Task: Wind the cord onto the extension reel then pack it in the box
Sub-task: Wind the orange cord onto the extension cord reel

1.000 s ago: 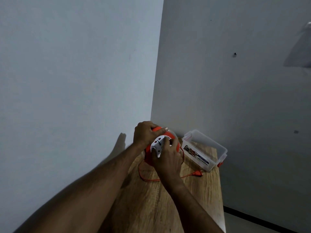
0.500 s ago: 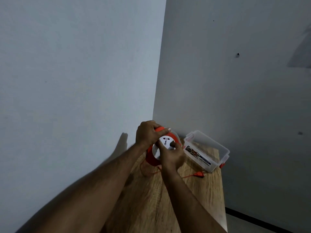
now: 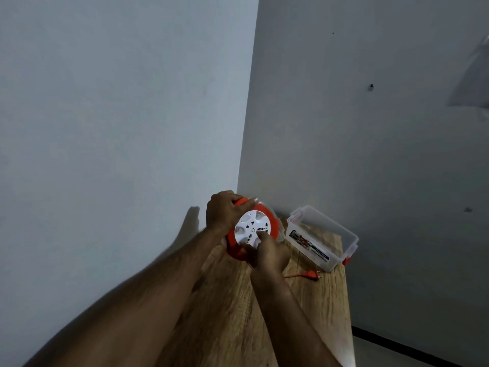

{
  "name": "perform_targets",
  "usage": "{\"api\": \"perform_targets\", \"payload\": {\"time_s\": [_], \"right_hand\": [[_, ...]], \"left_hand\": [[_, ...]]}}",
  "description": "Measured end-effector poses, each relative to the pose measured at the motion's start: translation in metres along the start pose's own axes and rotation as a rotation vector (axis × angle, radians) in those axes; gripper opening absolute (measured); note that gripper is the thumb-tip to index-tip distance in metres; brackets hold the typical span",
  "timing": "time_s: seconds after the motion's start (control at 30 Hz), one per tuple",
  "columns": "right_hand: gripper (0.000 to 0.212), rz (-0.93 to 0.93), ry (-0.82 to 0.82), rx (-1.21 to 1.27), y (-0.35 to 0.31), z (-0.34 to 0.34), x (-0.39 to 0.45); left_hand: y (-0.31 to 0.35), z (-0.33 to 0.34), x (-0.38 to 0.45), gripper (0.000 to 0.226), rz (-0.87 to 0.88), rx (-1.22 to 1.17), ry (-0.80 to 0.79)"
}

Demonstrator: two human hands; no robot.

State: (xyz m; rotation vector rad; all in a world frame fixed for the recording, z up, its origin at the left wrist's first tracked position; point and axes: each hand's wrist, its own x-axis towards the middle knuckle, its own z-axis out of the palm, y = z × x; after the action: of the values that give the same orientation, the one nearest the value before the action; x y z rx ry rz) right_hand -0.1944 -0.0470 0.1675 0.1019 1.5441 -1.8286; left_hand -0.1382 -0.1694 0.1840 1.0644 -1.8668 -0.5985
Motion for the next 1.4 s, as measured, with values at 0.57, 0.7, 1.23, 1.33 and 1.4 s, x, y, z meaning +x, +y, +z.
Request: {"api": "perform_targets", "payload": {"time_s": [0.57,0.7,1.23,1.33,1.4], "right_hand": [[0.069,-1.005,-0.057,-0.991,-0.002,-0.007,0.014],[0.057,-0.898,-0.067,-0.669,0.004,-0.001,0.015],[0.056,0.4,-0.178,0.497,-0.025,0.018,-0.004],[0.03,0.005,-0.062,0.047,-0.013,0.002,-0.002],[0.02,-0.578,0.023,-0.436,-0.003,-0.009,-0.002]], "left_hand": [[0.007,0.007,-0.002,0.047,0.037,-0.07,-0.043],[0.007,0.005,0.0,0.049,0.075,-0.067,-0.048],[0.003,0.005,-0.004,0.048,0.087,-0.001,-0.016],[0.001,0.001,-0.001,0.054,0.037,-0.002,0.009],[-0.002,0.0,0.002,0.054,0.042,0.001,-0.01]]}}
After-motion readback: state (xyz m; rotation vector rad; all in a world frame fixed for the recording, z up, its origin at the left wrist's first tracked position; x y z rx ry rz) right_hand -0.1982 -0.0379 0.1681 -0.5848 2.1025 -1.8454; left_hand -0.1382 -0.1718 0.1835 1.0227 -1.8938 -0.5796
